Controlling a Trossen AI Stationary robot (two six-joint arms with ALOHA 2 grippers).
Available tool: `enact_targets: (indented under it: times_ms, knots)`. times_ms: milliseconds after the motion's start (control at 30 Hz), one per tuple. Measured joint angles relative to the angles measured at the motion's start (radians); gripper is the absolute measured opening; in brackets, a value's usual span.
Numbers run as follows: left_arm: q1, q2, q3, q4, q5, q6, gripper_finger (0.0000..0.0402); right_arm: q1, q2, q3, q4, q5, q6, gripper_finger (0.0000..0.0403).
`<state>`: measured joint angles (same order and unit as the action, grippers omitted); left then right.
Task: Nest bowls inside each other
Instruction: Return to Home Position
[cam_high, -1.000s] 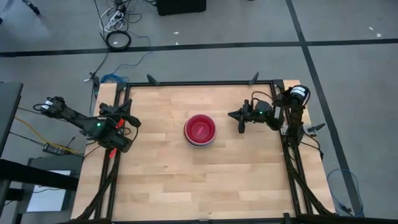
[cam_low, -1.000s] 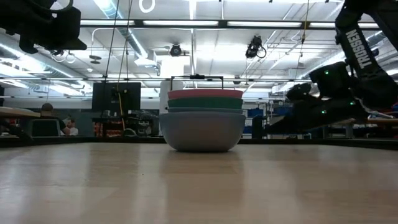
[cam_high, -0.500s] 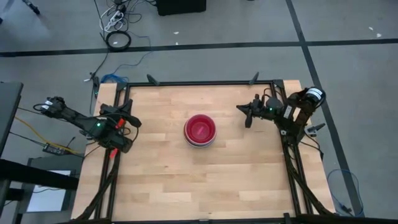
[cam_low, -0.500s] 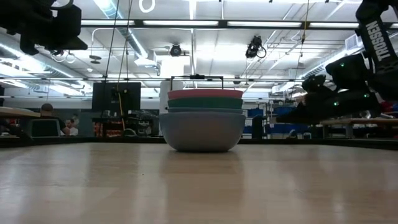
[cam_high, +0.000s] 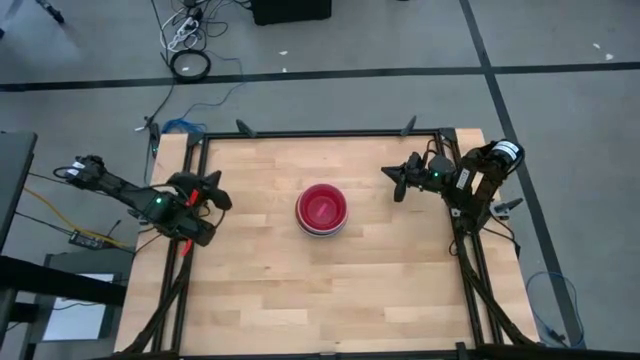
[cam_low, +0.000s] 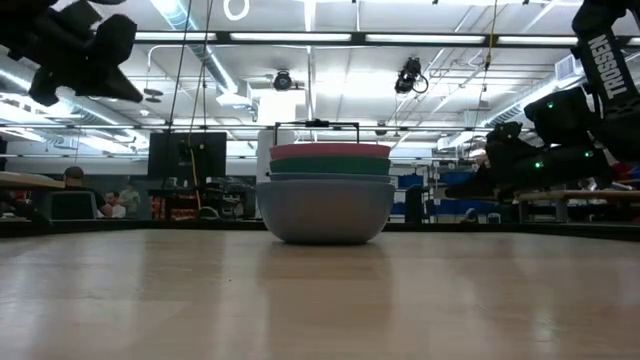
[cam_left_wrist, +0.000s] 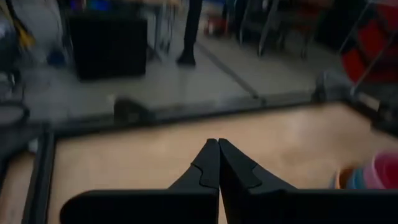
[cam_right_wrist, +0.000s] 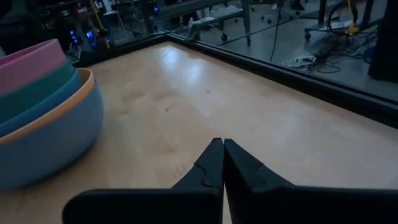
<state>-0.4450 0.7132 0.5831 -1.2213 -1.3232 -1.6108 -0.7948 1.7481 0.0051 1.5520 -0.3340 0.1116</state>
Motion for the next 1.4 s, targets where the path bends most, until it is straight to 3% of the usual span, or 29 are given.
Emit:
enact_targets:
  times_ms: [233,400,1400]
  knots:
    - [0.000,0.000,0.000,-0.001,0.270,0.002,0.0006,0.000,0.000,0.000,0.000,0.000,0.000,0.0000]
    - [0.000,0.000,0.000,-0.001,0.368,0.003,0.0006,0.000,0.000,0.000,0.000,0.000,-0.001,0.0000]
    - [0.000,0.000,0.000,-0.001,0.378,0.002,0.0006,0.000,0.000,0.000,0.000,0.001,-0.002,0.0000]
